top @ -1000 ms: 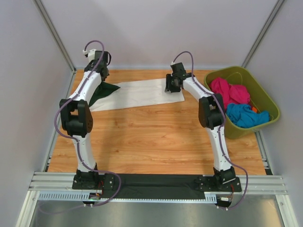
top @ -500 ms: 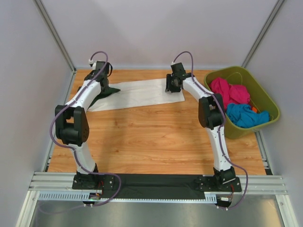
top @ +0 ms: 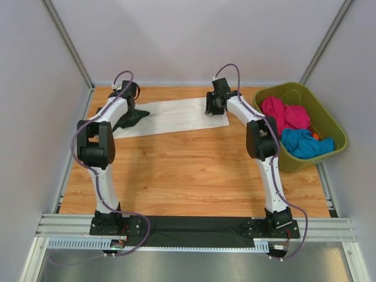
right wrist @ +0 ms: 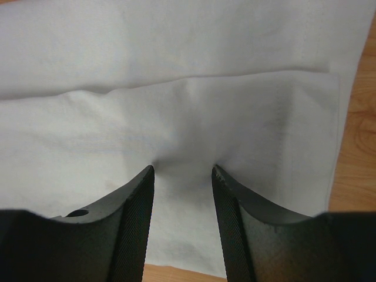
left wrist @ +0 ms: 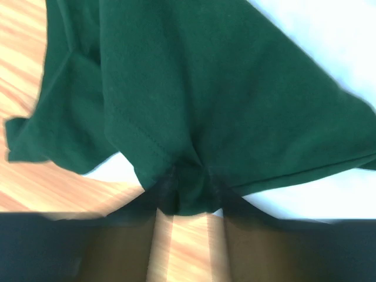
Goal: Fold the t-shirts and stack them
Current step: Fold the tshirt
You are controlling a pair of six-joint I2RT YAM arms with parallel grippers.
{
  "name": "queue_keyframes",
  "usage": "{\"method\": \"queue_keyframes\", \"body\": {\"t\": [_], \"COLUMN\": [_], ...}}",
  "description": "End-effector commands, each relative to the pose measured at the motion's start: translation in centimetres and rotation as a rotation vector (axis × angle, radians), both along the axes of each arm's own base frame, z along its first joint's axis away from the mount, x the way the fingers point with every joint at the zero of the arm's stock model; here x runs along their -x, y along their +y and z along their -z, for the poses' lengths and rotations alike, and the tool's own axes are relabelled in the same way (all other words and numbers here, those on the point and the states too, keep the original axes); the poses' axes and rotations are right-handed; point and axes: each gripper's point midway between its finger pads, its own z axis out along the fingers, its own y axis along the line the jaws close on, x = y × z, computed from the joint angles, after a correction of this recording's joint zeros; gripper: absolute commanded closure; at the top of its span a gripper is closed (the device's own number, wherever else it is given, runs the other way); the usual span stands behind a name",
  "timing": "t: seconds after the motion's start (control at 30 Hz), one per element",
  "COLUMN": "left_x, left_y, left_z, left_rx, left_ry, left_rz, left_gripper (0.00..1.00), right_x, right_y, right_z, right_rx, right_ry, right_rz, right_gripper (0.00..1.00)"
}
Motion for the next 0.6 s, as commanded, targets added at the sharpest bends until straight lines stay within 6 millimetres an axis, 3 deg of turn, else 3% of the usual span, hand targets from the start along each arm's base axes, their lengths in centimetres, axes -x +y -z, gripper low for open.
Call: {"method": "queue_keyframes", "body": {"t": [0.0, 0.13, 0.23, 0.3, 0.37, 0.47, 0.57], "left_x": [-0.3, -0.8, -1.2, -1.3, -1.4, -2.3, -3.5], "left_y": [0.0, 0.1, 1.6, 2.3, 4.3, 5.3, 4.8], "left_z": [-2.1, -5.2, -6.8, -7.1, -7.1, -6.5, -6.0], "left_rx": [0.029, 0.098, 0.173, 0.271, 0.333, 0.393, 0.436], "left_ry": [-0.017, -0.104, -0.155, -0.173, -0.196, -0.223, -0.23], "left_rz": [-0.005, -0.008, -0.08, -0.15, -0.222, -0.252, -0.241], "left_gripper": [0.38, 0.09, 0.09, 0.1, 0.12, 0.18, 0.31], "right_x": [1.0, 0.9, 0.8, 0.9, 0.9, 0.8, 0.5], "right_y": [-2.0, -1.9, -1.7, -1.5, -1.2, -0.8, -0.5], "right_z": [0.5, -0.7, -2.7, -4.5, -5.9, -9.0, -11.0], "right_rx": [0.059, 0.051, 0.035, 0.023, 0.009, -0.018, -0.036], "right_ry": [0.051, 0.034, 0.014, -0.007, -0.031, -0.082, -0.121], "right_rz": [0.039, 0.035, 0.017, -0.001, -0.017, -0.043, -0.048], "right_gripper": [0.53, 0.52, 0.52, 0.52, 0.52, 0.5, 0.5]}}
